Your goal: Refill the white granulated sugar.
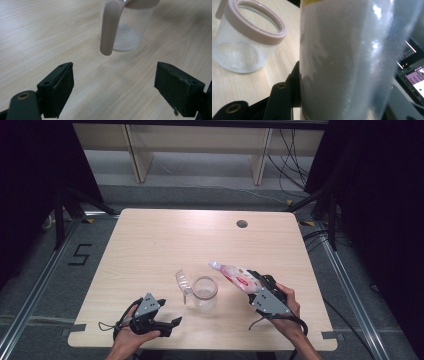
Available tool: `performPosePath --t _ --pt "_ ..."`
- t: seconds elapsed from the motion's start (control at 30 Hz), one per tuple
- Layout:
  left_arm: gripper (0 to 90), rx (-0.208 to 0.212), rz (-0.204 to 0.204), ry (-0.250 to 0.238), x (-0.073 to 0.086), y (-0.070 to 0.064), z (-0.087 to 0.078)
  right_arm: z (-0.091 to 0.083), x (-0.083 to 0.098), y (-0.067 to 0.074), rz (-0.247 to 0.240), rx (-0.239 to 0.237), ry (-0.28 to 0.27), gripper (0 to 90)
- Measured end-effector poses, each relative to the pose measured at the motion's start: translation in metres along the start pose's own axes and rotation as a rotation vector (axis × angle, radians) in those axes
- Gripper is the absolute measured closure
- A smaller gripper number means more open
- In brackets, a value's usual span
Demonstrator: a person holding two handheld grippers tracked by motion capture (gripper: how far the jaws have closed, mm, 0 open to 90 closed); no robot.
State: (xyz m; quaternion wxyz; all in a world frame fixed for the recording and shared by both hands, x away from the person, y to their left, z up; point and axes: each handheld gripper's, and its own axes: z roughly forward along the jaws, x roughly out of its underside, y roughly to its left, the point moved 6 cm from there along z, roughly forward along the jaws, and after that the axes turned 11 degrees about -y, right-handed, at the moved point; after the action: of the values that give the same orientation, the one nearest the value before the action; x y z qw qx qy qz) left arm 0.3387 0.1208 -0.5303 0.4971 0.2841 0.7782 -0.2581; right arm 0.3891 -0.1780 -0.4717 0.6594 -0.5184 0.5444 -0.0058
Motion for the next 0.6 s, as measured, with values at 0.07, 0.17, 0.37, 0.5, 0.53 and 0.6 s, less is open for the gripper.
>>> performPosePath --t 0.07,0.17,0.37,0.5,0.53,0.6 --pt "15.5 -0.004 0.009 0.002 -0.0002 0.0015 -0.0008 0.0003 0.0 0.0011 -0.036 -0.006 0.007 52.5" --pt "15.5 -0.003 0.004 0.0 -0.0001 0.0013 -0.0008 -0.0004 0.0 0.0024 -0.07 -0.008 0.019 52.6" --pt "15.5 0.0 0.018 -0.002 -0.0005 0.0021 -0.0004 -0.0001 0.0004 0.0024 -0.102 -0.004 0.027 52.7" --pt "15.5 -0.005 0.024 0.006 -0.0004 0.0029 -0.0005 0.0004 0.0013 0.0033 -0.114 -0.008 0.037 52.8" --pt "15.6 -0.008 0.025 0.007 -0.0005 0.003 -0.0004 0.0004 0.0014 0.0039 -0.119 -0.011 0.041 52.8" --pt "15.5 -0.004 0.015 0.003 -0.0004 0.0027 0.0002 0.0017 0.0003 0.0042 -0.154 -0.016 0.035 52.9"
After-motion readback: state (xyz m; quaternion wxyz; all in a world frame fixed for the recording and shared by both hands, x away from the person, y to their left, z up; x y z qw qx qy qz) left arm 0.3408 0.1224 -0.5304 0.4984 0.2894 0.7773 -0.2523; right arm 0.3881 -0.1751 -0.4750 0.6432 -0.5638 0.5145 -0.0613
